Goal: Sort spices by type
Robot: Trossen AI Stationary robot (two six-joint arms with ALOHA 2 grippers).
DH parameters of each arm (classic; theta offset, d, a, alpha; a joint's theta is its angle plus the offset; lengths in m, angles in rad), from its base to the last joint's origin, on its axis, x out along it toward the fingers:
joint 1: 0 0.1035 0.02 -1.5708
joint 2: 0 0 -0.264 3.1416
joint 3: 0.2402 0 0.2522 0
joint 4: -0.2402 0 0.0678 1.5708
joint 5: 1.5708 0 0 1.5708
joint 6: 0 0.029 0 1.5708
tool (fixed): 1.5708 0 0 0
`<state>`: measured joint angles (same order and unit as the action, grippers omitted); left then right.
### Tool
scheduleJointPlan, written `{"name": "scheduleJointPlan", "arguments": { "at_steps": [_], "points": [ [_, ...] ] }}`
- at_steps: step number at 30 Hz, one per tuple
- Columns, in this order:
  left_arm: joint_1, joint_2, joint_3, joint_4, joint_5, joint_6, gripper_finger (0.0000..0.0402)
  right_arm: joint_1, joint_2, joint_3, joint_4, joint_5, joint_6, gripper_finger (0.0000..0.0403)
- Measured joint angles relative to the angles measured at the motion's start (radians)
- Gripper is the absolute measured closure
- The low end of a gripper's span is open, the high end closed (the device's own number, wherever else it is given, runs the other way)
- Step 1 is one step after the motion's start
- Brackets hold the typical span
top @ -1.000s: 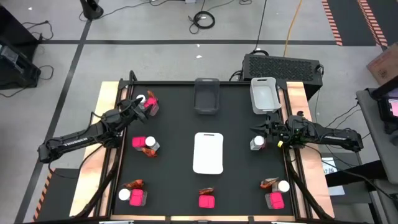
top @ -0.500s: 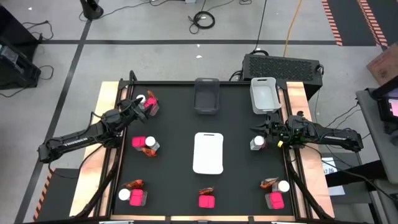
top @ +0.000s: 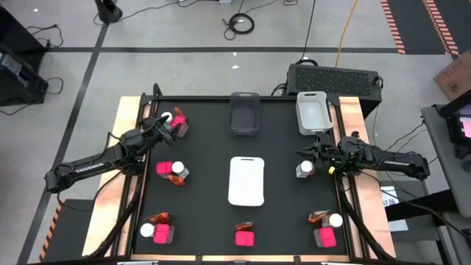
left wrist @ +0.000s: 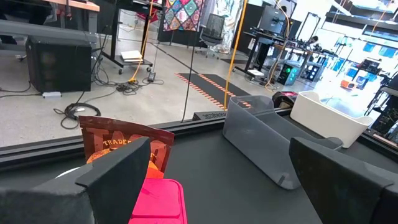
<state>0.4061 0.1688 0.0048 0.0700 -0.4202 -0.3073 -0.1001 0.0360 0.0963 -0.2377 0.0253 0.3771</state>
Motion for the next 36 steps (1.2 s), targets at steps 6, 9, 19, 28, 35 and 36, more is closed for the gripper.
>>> {"name": "scheduleJointPlan", "arguments": {
  "at_steps": [6, 9, 19, 28, 35, 36],
  "points": [
    [0.000, 0.000, 0.000, 0.000, 0.000, 0.000, 0.0018, 0.000, 0.000, 0.000, 0.000, 0.000, 0.000, 0.0403],
    [0.000, 0.000, 0.000, 0.000, 0.000, 0.000, 0.0018, 0.000, 0.000, 0.000, 0.000, 0.000, 0.000, 0.0403],
    [0.000, 0.000, 0.000, 0.000, 0.000, 0.000, 0.0018, 0.000, 0.000, 0.000, 0.021, 0.001, 0.003, 0.0403],
    [0.000, 0.000, 0.000, 0.000, 0.000, 0.000, 0.0018, -0.001, 0.002, 0.000, 0.051, 0.005, 0.003, 0.0403],
    [0.000, 0.000, 0.000, 0.000, 0.000, 0.000, 0.0018, 0.001, 0.003, 0.001, 0.094, -0.013, -0.055, 0.0383],
    [0.000, 0.000, 0.000, 0.000, 0.000, 0.000, 0.0018, 0.002, 0.003, 0.009, 0.100, -0.026, -0.057, 0.0375]
  ]
}}
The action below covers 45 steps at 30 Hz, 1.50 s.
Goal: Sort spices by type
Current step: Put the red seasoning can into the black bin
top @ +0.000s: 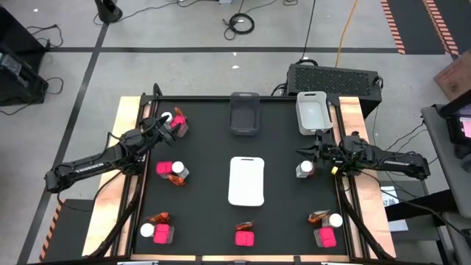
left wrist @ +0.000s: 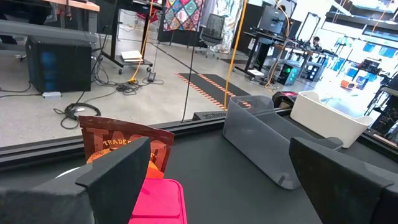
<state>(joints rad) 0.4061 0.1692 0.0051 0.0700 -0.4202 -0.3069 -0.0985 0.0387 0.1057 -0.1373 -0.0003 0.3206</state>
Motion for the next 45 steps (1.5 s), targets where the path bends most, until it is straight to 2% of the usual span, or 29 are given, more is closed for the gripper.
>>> {"name": "scheduleJointPlan", "arguments": {
  "at_steps": [7, 13, 18, 24, 32, 35, 37, 43, 45],
  "points": [
    [0.000, 0.000, 0.000, 0.000, 0.000, 0.000, 0.0018, 0.000, 0.042, 0.140, 0.006, -0.023, -0.056, 0.0302],
    [0.000, 0.000, 0.000, 0.000, 0.000, 0.000, 0.0018, 0.001, 0.222, 0.272, 0.066, 0.016, -0.082, 0.0260],
    [0.000, 0.000, 0.000, 0.000, 0.000, 0.000, 0.0018, 0.003, 0.495, 0.414, 0.108, 0.029, -0.055, 0.0255],
    [-0.001, 0.000, 0.000, 0.020, 0.001, -0.022, 0.0018, 0.003, 0.799, 0.614, 0.107, 0.029, -0.100, 0.0256],
    [0.000, 0.000, 0.007, 0.007, 0.184, -0.236, 0.0018, 0.018, 1.011, 0.823, 0.106, 0.023, -0.219, 0.0257],
    [-0.001, 0.002, 0.074, -0.039, 0.258, -0.237, 0.0018, 0.026, 1.054, 0.863, 0.104, 0.022, -0.271, 0.0257],
    [-0.002, 0.002, 0.142, -0.109, 0.269, -0.235, 0.0018, 0.029, 1.075, 0.878, 0.103, 0.022, -0.289, 0.0257],
    [-0.016, 0.069, 0.439, -0.497, 0.246, -0.231, 0.0018, 0.029, 1.111, 0.886, 0.099, 0.019, -0.317, 0.0257],
    [-0.022, 0.107, 0.522, -0.598, 0.251, -0.240, 0.0018, 0.028, 1.112, 0.886, 0.099, -0.017, -0.333, 0.0257]
  ]
}}
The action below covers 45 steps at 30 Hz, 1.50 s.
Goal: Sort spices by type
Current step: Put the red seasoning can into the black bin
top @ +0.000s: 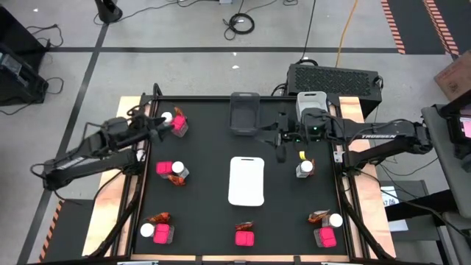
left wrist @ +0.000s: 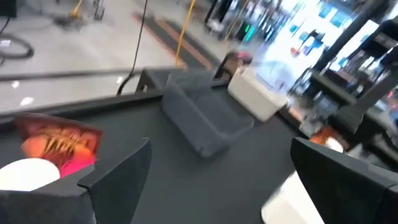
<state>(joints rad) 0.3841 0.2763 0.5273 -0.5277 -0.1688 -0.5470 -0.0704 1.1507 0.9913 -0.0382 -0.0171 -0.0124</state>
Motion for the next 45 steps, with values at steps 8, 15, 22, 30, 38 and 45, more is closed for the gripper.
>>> {"name": "scheduleJointPlan", "arguments": {
  "at_steps": [8, 15, 22, 30, 38, 45],
  "points": [
    [-0.029, 0.271, 0.370, -0.369, 0.084, -0.055, 0.0018, 0.011, -0.005, 0.000, 0.006, -0.142, -0.060, 0.0257],
    [-0.009, 0.585, 0.568, -0.757, 0.030, -0.154, 0.0018, 0.020, -0.004, 0.000, 0.006, -0.142, -0.078, 0.0257],
    [-0.045, 0.788, 0.548, -0.909, 0.070, -0.215, 0.0018, 0.020, -0.004, 0.000, 0.012, -0.138, -0.075, 0.0257],
    [-0.136, 0.817, 0.548, -0.941, 0.136, -0.163, 0.0018, 0.031, -0.004, 0.000, 0.012, -0.136, 0.027, 0.0257],
    [-0.294, 0.813, 0.526, -0.954, 0.145, 0.015, 0.0018, 0.054, -0.004, 0.000, 0.012, -0.131, 0.030, 0.0257],
    [-0.442, 0.822, 0.416, -0.938, 0.243, 0.131, 0.0018, 0.080, -0.004, 0.000, 0.012, -0.080, 0.029, 0.0257]
  ]
}}
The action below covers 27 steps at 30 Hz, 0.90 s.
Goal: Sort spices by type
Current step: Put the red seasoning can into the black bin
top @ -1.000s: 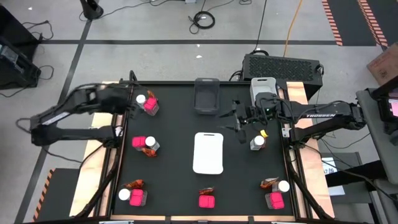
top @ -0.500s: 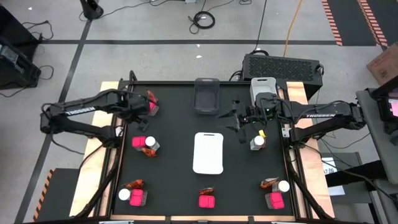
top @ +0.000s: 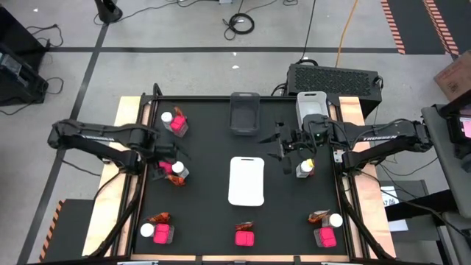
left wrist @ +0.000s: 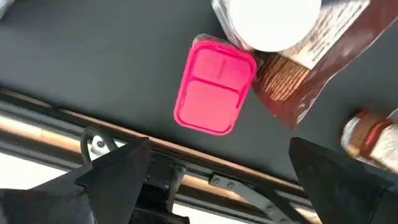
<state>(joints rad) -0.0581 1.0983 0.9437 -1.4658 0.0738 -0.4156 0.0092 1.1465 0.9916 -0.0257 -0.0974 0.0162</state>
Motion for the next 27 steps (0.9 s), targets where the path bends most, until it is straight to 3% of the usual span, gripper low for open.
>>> {"name": "scheduleJointPlan", "arguments": {
  "at_steps": [6, 16, 27],
  "points": [
    [-0.074, 0.025, -0.043, 0.056, -0.021, 0.051, 0.0018, -0.001, 0.000, 0.000, 0.000, 0.011, -0.002, 0.0257],
    [-0.147, 0.055, -0.106, 0.112, -0.148, 0.090, 0.0018, -0.001, 0.000, 0.000, -0.001, 0.021, -0.002, 0.0257],
    [-0.147, 0.055, -0.190, 0.218, -0.142, 0.081, 0.0018, -0.001, 0.000, 0.000, -0.030, 0.020, -0.002, 0.0257]
  ]
}}
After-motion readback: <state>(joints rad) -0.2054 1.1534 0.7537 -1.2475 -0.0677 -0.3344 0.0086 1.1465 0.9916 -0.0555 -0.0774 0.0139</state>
